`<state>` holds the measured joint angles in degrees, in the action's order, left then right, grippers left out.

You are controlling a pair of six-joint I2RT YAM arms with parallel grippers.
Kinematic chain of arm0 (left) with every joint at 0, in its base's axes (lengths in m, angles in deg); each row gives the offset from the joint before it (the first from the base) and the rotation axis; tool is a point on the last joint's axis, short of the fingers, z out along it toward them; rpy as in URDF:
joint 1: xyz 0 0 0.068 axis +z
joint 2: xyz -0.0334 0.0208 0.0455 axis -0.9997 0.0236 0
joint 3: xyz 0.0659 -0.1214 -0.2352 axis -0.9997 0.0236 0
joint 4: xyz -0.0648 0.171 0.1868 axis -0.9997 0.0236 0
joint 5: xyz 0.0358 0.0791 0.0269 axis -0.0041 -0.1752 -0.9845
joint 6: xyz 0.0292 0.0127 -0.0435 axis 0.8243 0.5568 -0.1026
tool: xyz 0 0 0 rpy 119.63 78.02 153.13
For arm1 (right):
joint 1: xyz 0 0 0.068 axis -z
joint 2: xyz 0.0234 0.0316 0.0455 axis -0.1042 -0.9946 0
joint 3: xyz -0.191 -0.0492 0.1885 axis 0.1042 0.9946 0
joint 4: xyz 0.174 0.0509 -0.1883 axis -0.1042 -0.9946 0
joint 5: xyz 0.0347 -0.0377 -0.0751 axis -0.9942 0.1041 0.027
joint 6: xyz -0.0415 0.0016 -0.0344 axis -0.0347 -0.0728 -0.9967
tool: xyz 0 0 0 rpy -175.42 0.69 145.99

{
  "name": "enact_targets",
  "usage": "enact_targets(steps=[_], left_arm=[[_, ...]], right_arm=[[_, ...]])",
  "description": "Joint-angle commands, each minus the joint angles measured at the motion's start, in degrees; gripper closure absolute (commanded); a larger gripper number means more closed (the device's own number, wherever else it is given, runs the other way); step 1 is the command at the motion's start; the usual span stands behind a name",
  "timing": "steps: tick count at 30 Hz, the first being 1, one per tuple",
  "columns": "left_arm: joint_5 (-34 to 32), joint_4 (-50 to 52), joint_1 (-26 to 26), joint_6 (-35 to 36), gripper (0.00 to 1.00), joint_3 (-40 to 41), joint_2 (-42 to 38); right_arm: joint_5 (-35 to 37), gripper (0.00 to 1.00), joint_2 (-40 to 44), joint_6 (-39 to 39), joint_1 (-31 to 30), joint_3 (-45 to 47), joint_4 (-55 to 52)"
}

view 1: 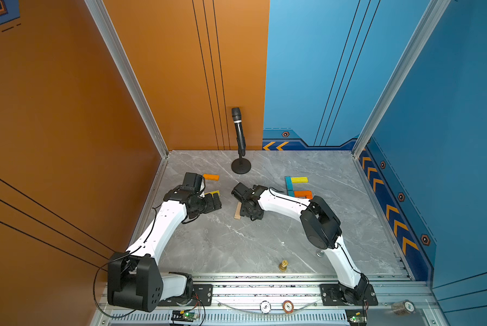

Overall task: Assemble the number 6 with building blocks
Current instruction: Assemble the building block at the center of the board.

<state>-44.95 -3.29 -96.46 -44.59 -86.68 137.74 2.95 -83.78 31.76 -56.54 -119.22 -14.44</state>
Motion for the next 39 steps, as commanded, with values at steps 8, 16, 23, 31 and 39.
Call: enact_targets(steps=[8,16,23,31,39], left_arm=[[1.3,-0.3,0.4,-0.1,0.02,1.1,-0.2],[1.7,-0.4,0.4,-0.2,0.02,1.1,0.0],[2.1,-0.6,0.5,-0.1,0.02,1.0,-0.2],[1.5,-0.8,0.5,0.0,0.02,1.4,-0.4],[0.2,-0.8,0.5,0.4,0.02,1.4,1.3]], right_arm=[[0.7,0.41,-4.4,0.4,1.1,-2.6,-1.1],[1.1,0.41,-4.0,0.0,1.8,-2.8,-1.1],[-0.4,0.41,-0.8,-1.0,1.8,-4.4,-1.3],[-0.9,0.41,9.3,-3.1,2.2,-1.9,-1.5],[2.1,0.43,16.4,-13.1,6.8,9.2,0.4]])
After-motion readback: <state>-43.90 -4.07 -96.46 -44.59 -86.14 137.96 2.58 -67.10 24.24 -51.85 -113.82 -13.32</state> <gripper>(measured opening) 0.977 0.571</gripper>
